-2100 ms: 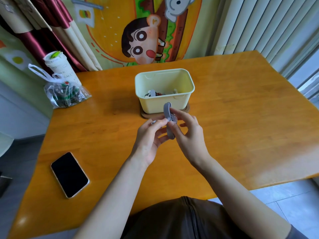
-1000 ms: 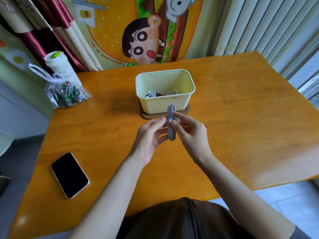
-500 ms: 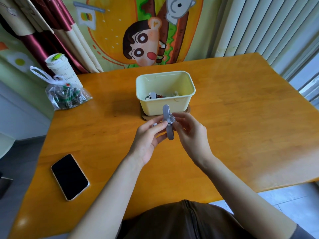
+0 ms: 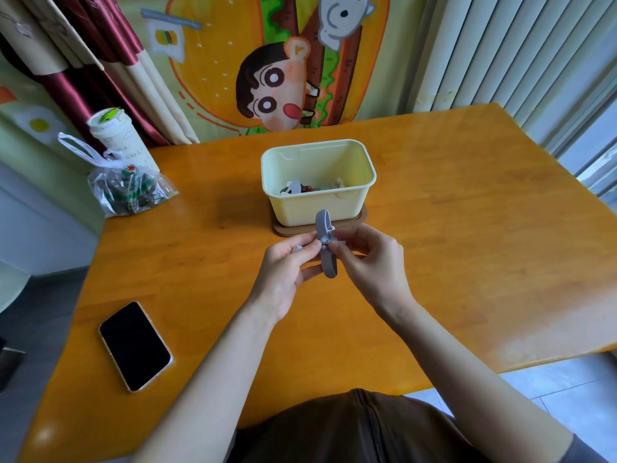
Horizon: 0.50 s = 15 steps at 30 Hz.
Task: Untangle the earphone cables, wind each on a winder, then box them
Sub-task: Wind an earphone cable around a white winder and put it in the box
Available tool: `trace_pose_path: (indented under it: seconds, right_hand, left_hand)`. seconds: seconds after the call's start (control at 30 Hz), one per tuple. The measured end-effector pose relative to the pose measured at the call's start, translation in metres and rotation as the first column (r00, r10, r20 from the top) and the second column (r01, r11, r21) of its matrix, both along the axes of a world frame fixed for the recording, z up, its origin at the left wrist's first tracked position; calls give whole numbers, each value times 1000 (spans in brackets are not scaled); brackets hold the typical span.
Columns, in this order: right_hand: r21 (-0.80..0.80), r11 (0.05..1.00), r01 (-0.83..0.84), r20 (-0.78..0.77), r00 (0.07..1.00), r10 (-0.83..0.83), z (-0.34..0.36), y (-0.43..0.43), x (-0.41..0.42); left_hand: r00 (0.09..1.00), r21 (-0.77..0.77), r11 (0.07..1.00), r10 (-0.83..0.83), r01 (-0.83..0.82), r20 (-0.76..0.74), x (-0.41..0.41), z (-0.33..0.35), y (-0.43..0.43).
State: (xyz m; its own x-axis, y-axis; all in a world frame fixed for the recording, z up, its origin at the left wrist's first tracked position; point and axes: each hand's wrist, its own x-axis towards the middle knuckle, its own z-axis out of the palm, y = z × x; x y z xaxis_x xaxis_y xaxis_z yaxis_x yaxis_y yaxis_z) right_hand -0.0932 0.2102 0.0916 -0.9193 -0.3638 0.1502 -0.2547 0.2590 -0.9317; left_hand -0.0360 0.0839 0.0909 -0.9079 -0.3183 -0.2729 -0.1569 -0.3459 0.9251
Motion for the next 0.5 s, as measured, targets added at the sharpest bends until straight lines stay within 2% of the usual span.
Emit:
trace_pose_path:
  seconds: [0.33, 0.5]
  right_hand:
    - [-24, 1000, 13, -25, 1000, -14, -5, -2, 1]
    - [-37, 999, -15, -11, 1000, 14, -7, -2, 0]
  left_hand:
    - [1000, 42, 999, 16, -17, 14, 0, -4, 0]
    - [999, -62, 998, 27, -25, 30, -3, -2, -1]
